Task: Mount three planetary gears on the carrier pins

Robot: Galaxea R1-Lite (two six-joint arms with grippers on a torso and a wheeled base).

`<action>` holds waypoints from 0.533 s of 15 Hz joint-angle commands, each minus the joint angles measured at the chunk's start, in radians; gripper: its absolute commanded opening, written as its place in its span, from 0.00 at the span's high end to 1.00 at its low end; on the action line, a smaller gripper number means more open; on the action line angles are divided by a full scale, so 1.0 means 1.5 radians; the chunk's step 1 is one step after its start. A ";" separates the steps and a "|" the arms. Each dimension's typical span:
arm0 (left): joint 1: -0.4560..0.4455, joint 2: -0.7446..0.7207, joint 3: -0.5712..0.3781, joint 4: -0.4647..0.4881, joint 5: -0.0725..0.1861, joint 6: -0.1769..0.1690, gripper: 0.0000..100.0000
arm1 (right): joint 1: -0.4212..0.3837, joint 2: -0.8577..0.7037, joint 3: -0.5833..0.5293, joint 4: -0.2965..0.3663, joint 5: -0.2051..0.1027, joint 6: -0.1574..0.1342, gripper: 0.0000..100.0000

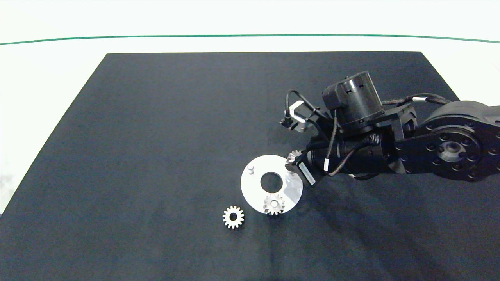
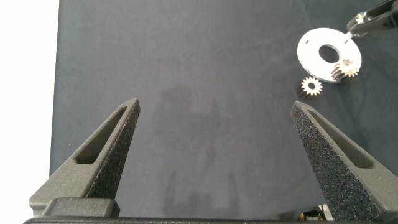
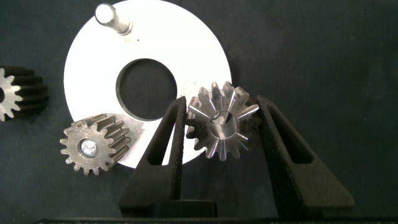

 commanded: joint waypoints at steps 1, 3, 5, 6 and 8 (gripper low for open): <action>0.000 0.001 0.000 0.001 0.000 0.000 0.00 | 0.001 0.010 -0.001 0.000 0.000 -0.001 0.96; -0.001 0.002 0.000 0.001 0.000 0.000 0.00 | 0.001 0.019 -0.002 -0.001 0.000 0.000 0.96; -0.001 0.002 0.000 0.001 0.000 0.000 0.00 | 0.001 0.025 -0.004 -0.001 0.000 0.000 0.96; -0.001 0.002 -0.001 0.001 0.000 0.000 0.00 | 0.001 0.028 -0.005 -0.001 0.000 0.000 0.96; -0.001 0.002 0.000 0.001 0.000 0.000 0.00 | 0.002 0.027 -0.005 0.000 0.000 0.000 0.96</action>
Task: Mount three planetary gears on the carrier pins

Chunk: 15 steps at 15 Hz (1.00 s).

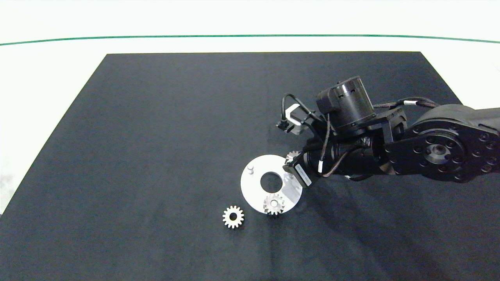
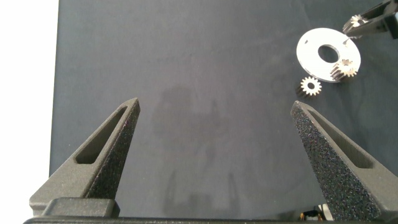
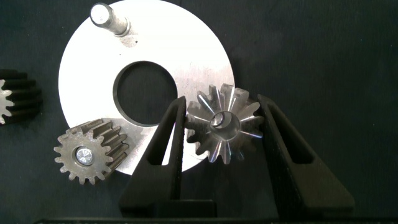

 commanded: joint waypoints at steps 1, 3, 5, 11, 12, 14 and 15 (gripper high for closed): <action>0.000 0.001 0.000 0.002 0.000 0.000 0.00 | 0.000 0.005 0.000 0.005 0.000 -0.001 0.96; 0.000 0.001 -0.001 0.002 0.000 0.000 0.00 | 0.001 0.002 0.001 0.005 0.000 0.000 0.96; 0.000 0.001 -0.001 0.002 0.000 0.000 0.00 | 0.001 0.001 0.001 0.005 0.000 -0.001 0.96; 0.001 -0.001 -0.006 0.003 0.001 -0.001 0.00 | 0.000 0.002 0.001 0.005 0.000 0.000 0.00; 0.000 0.000 -0.006 0.003 0.000 -0.001 0.00 | 0.000 0.003 0.001 0.005 0.000 0.000 0.00; 0.000 0.000 -0.006 0.003 0.000 -0.001 0.00 | 0.000 0.003 0.001 0.005 0.000 0.000 0.00; 0.000 0.000 -0.005 0.003 0.000 -0.001 0.00 | 0.000 0.004 0.001 0.005 0.000 0.000 0.00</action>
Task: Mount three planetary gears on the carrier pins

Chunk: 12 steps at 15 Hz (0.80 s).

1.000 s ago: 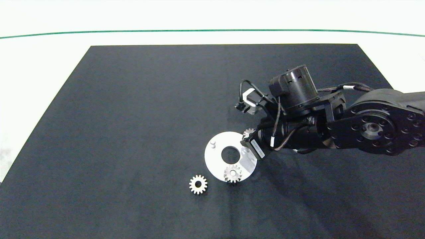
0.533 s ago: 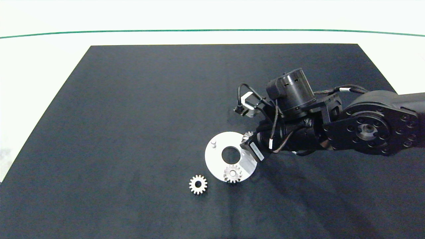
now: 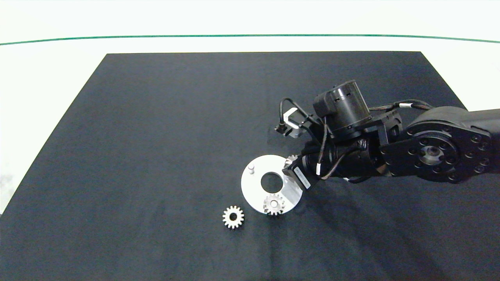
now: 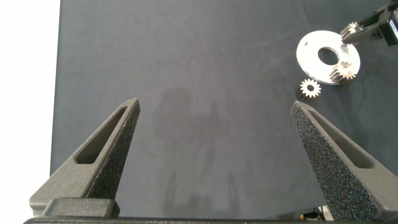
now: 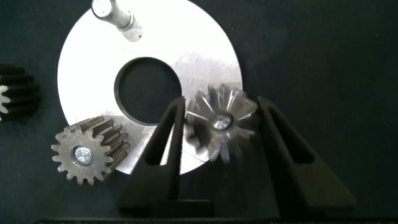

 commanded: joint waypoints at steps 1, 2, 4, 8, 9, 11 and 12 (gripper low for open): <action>0.001 0.000 0.001 0.002 0.000 0.000 0.00 | 0.000 0.001 0.000 0.002 -0.001 -0.001 0.00; 0.001 0.000 0.001 0.002 0.000 0.000 0.00 | 0.000 0.001 0.000 0.002 -0.001 -0.001 0.00; 0.001 0.000 0.001 0.003 0.000 0.000 0.00 | 0.001 -0.006 0.003 0.002 -0.001 0.001 0.00; 0.003 -0.008 0.032 0.001 0.001 0.002 0.00 | 0.024 -0.207 0.107 0.002 -0.012 0.004 0.00; 0.000 -0.011 0.039 0.002 0.001 0.004 0.00 | 0.024 -0.306 0.172 0.002 -0.030 0.004 0.00; -0.001 -0.004 0.078 -0.003 0.001 0.033 0.00 | 0.017 -0.485 0.270 0.003 -0.077 0.001 0.00; -0.001 0.001 0.094 -0.003 -0.003 0.064 0.00 | 0.017 -0.582 0.307 0.006 -0.128 -0.004 0.00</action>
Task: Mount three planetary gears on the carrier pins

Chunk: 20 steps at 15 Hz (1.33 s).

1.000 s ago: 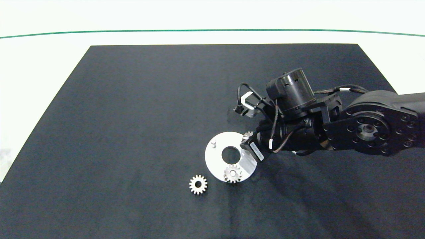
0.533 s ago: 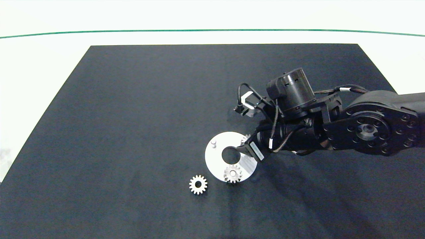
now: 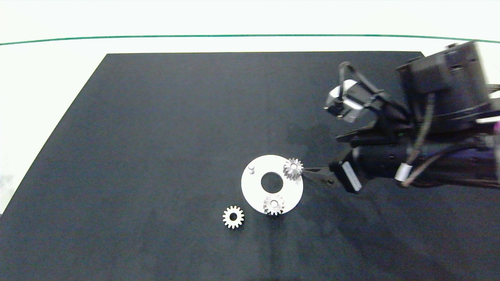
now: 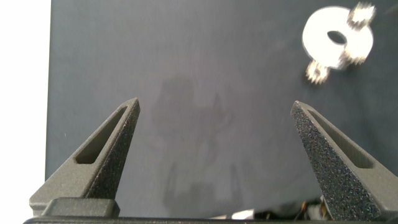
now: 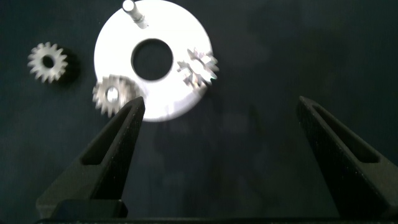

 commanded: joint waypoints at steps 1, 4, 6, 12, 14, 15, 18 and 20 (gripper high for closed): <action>0.000 0.025 0.054 0.000 -0.005 0.064 0.00 | -0.003 -0.448 0.212 0.022 -0.140 -0.017 0.00; -0.019 0.084 0.069 -0.004 -0.017 0.118 0.00 | -0.149 -0.683 0.219 0.211 -0.159 -0.032 0.00; -0.073 0.144 0.074 -0.007 -0.019 0.119 0.00 | -0.203 -0.816 0.231 0.313 -0.158 -0.031 0.00; -0.238 0.353 0.252 -0.327 0.020 0.119 0.00 | -0.322 -0.943 0.257 0.374 -0.158 -0.032 0.00; -0.271 0.410 0.248 -0.358 0.035 0.114 0.00 | -0.324 -0.957 0.271 0.374 -0.158 -0.032 0.00; -0.275 0.451 0.247 -0.397 0.052 0.115 0.00 | -0.328 -0.962 0.274 0.375 -0.158 -0.032 0.00; -0.347 0.568 0.246 -0.529 0.134 0.110 0.00 | -0.333 -0.965 0.289 0.375 -0.156 -0.023 0.00; -0.375 0.621 0.222 -0.567 0.140 0.094 0.00 | -0.329 -0.964 0.316 0.373 -0.153 -0.023 0.00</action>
